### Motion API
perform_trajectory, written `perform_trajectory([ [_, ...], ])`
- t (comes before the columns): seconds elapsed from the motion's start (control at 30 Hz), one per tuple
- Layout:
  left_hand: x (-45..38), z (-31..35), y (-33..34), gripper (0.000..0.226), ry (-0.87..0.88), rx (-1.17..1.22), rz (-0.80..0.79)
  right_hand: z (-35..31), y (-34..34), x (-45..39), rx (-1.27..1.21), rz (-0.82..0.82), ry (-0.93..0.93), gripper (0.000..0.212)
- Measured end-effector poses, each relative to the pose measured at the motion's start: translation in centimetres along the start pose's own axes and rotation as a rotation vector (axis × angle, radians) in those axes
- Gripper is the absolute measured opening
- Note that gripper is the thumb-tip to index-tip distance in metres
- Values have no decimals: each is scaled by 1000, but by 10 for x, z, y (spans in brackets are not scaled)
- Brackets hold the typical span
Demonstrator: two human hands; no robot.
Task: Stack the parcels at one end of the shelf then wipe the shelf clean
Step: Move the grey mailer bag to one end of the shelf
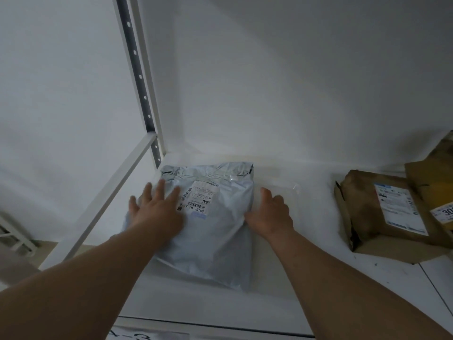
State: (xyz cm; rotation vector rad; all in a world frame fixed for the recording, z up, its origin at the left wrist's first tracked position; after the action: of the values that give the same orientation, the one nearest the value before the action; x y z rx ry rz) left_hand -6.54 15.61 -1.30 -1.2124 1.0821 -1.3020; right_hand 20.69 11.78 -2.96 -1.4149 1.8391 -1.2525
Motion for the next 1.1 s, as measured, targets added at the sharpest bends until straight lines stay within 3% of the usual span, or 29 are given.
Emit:
perform_trajectory([
  [0.13, 13, 62, 0, 67, 272, -5, 6, 29, -21, 2, 133, 27, 116, 55],
  [0.4, 43, 130, 41, 78, 499, -141, -170, 107, -6, 6, 233, -342, 406, 73],
  [0.57, 43, 136, 58, 84, 452, -188, -242, 111, -8, -5, 218, -318, 347, 48],
  [0.7, 38, 139, 64, 85, 395, -220, -260, 110, -13, -21, 155, -275, 308, 41],
  [1.1, 17, 140, 59, 85, 314, -234, -196, 96, -13, -32, 109, -322, 73, 67],
])
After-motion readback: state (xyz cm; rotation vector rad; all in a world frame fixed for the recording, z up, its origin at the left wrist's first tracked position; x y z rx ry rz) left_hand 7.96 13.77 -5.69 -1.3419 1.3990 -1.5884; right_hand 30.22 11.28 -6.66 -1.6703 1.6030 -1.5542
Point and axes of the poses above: each hand's wrist, its own x-axis away from the middle knuckle, its own y-axis out of the palm, z = x × y, the point moved 10 cm from there along -x, towards the middle knuckle, and after that the axes turned 3 degrees about -y, right-handed, at the moved point
